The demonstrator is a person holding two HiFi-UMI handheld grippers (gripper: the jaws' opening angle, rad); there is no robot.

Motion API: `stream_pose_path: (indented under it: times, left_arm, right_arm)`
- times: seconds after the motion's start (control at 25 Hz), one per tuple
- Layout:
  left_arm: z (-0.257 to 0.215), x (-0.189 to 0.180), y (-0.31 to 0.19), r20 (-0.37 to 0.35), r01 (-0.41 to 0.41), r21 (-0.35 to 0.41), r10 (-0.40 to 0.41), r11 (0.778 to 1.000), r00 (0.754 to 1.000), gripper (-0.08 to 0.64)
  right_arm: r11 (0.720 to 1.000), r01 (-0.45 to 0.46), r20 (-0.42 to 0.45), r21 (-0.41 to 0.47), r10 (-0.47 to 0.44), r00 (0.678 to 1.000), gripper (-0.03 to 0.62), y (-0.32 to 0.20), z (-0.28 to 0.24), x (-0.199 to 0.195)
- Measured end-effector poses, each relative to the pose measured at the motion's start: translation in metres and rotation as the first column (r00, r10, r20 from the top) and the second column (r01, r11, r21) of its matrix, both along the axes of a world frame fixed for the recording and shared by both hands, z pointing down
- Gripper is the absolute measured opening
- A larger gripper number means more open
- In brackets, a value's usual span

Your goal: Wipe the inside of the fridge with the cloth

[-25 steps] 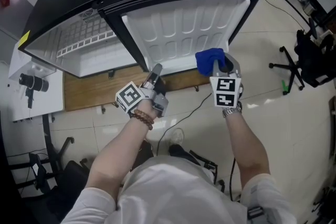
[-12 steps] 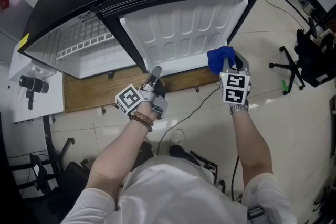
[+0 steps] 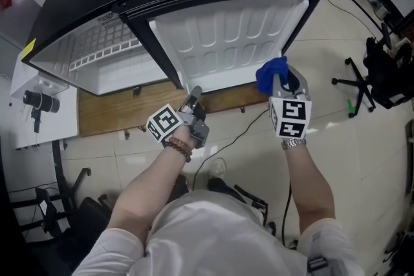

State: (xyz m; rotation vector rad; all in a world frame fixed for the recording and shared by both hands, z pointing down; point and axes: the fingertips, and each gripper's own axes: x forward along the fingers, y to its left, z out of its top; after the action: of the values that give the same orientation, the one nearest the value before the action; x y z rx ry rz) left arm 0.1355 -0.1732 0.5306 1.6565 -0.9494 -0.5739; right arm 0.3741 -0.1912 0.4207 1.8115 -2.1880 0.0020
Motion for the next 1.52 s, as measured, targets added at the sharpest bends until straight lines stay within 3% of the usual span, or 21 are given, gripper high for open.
stream_pose_path:
  times: [0.36,0.8,1.24,1.52]
  left_arm:
    - [0.021,-0.003,-0.016,0.059,0.035,-0.055,-0.032,0.998,0.998,0.035]
    - [0.029,-0.001,-0.031,0.081,0.083,-0.096,-0.075,0.992,0.994,0.052]
    - [0.03,0.0,-0.015,0.089,0.038,-0.129,-0.027,0.991,0.996,0.115]
    - [0.003,-0.011,0.018,0.179,-0.081,-0.051,0.088,0.995,0.98,0.12]
  right_arm:
    - [0.995,0.101,0.031,0.006,-0.101,0.994,0.049,0.009,-0.007,-0.05]
    - [0.987,0.158,0.052,-0.028,-0.157,0.986,0.049,0.015,0.004,-0.079]
    - [0.978,0.208,0.072,-0.023,-0.206,0.976,0.049,0.017,-0.005,-0.102]
    - [0.958,0.288,0.094,0.003,-0.287,0.953,0.049,0.03,-0.021,-0.151]
